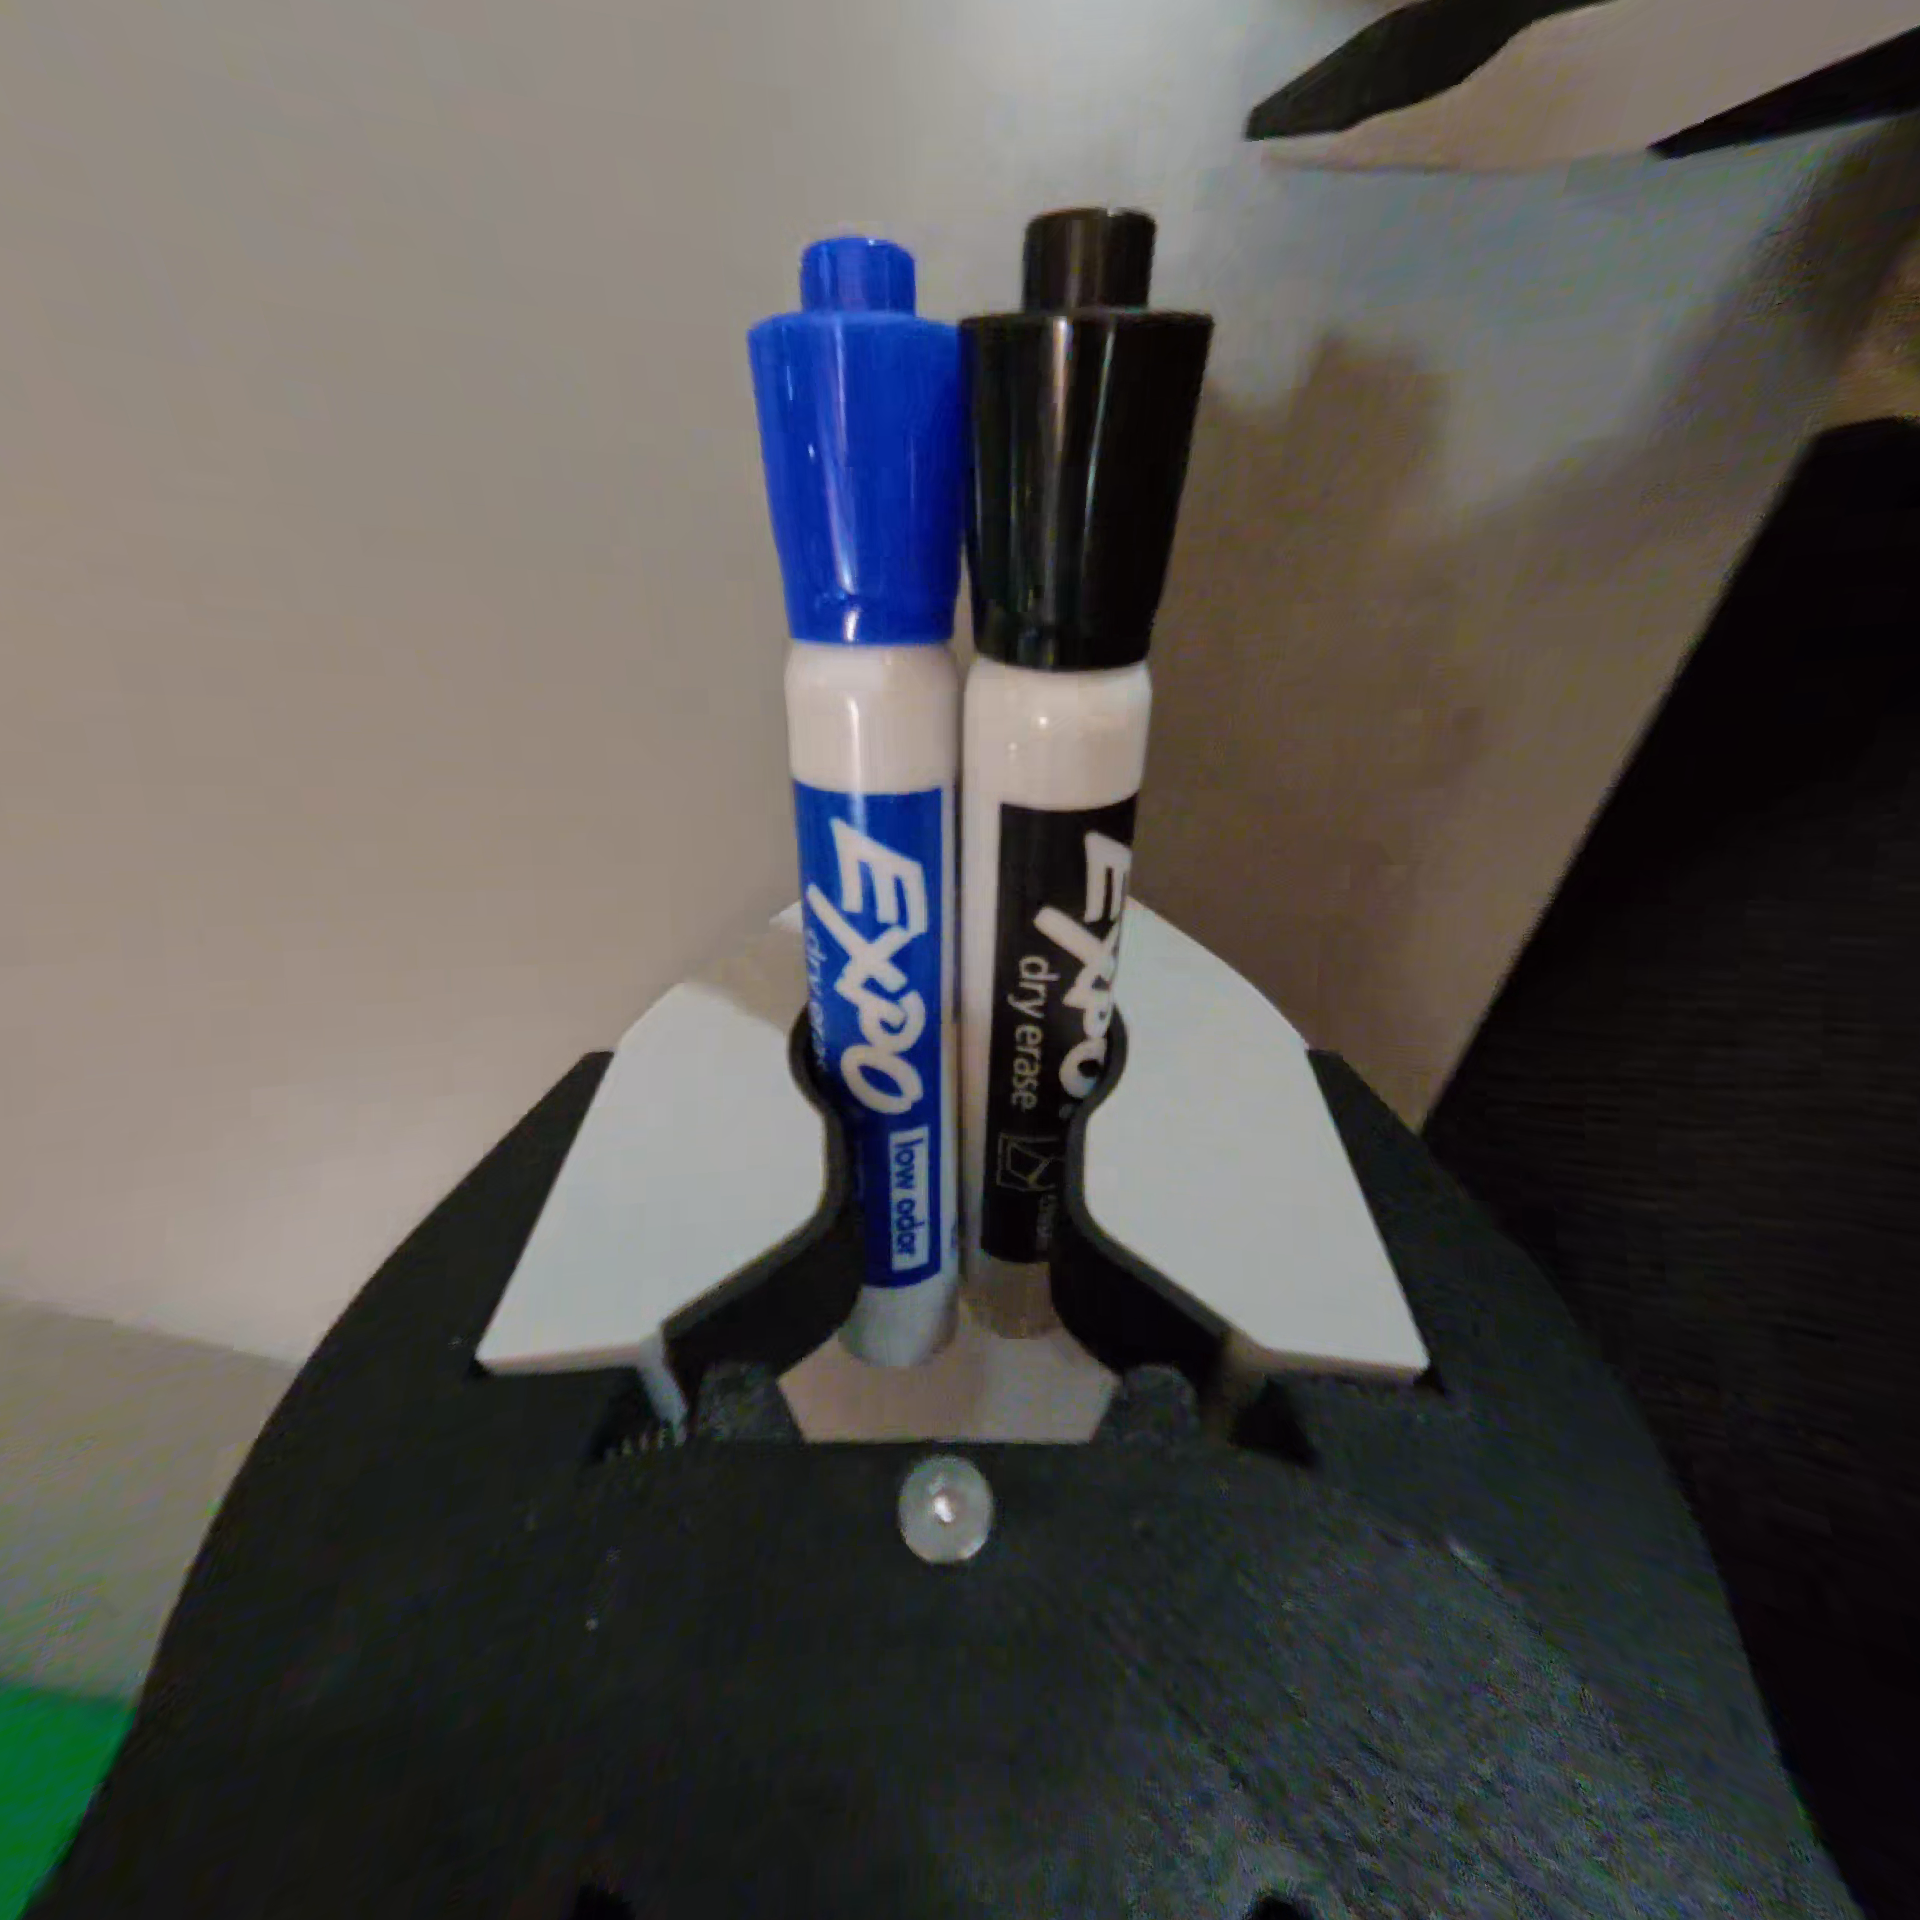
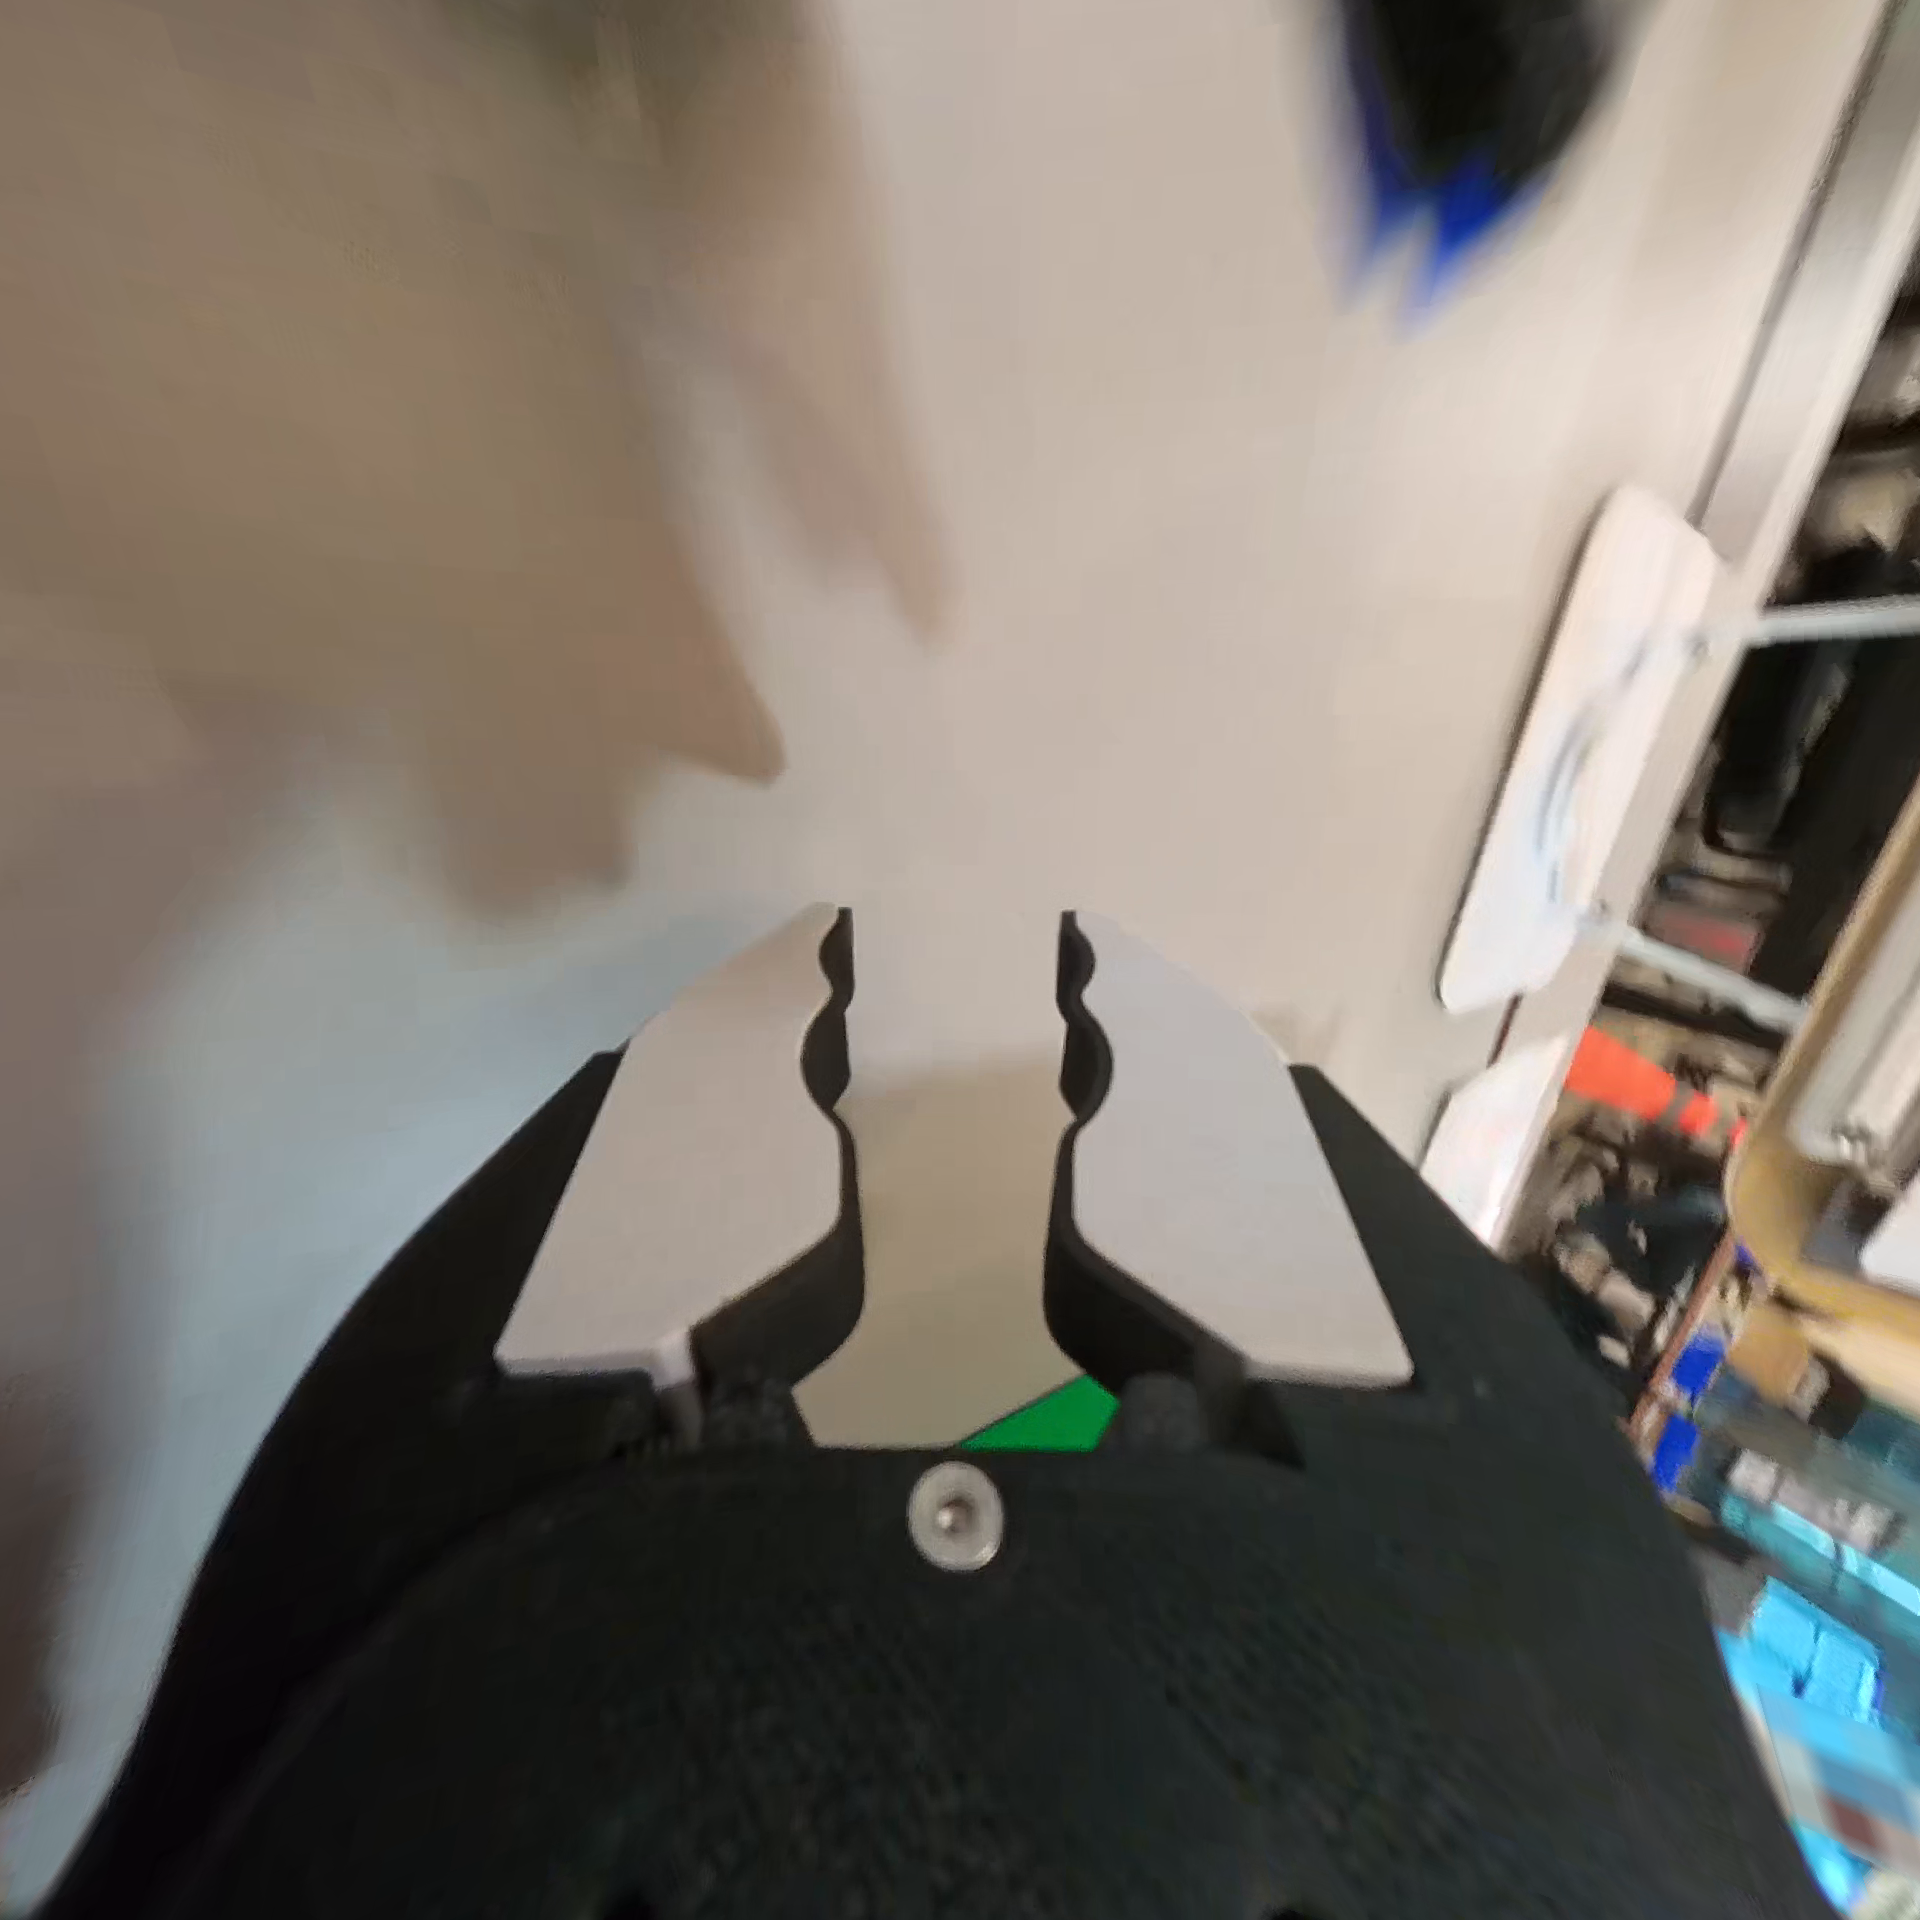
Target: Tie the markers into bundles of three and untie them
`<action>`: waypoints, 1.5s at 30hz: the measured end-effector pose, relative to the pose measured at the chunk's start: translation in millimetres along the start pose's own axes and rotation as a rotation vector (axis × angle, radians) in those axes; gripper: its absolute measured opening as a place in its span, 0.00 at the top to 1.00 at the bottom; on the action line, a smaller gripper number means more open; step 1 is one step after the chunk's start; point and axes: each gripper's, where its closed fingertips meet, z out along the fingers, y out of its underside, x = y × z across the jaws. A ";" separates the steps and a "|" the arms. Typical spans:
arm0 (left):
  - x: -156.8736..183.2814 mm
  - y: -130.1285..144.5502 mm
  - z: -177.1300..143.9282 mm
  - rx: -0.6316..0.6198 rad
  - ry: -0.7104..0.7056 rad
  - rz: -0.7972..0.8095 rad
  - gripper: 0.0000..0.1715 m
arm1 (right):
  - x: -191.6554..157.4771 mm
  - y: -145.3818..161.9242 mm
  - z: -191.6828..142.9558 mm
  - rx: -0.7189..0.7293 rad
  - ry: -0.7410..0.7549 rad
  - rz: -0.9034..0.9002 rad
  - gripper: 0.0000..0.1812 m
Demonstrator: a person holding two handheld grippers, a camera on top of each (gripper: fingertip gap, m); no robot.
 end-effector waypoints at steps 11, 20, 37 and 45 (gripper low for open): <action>-16.2 42.3 -30.1 0.054 -0.175 -0.010 0.74 | 2.6 -44.1 5.2 0.257 -0.100 0.300 0.87; 6.2 74.7 -55.0 0.130 -0.168 -0.028 0.74 | 46.8 -107.1 -14.5 0.496 -0.126 0.543 0.81; 8.1 132.7 -73.8 0.271 -0.319 -0.128 0.73 | 97.9 -441.6 -25.5 0.700 -0.511 0.185 0.78; 24.1 161.1 -93.4 0.300 -0.410 -0.199 0.74 | 58.0 -497.0 85.4 0.184 -0.881 0.379 0.81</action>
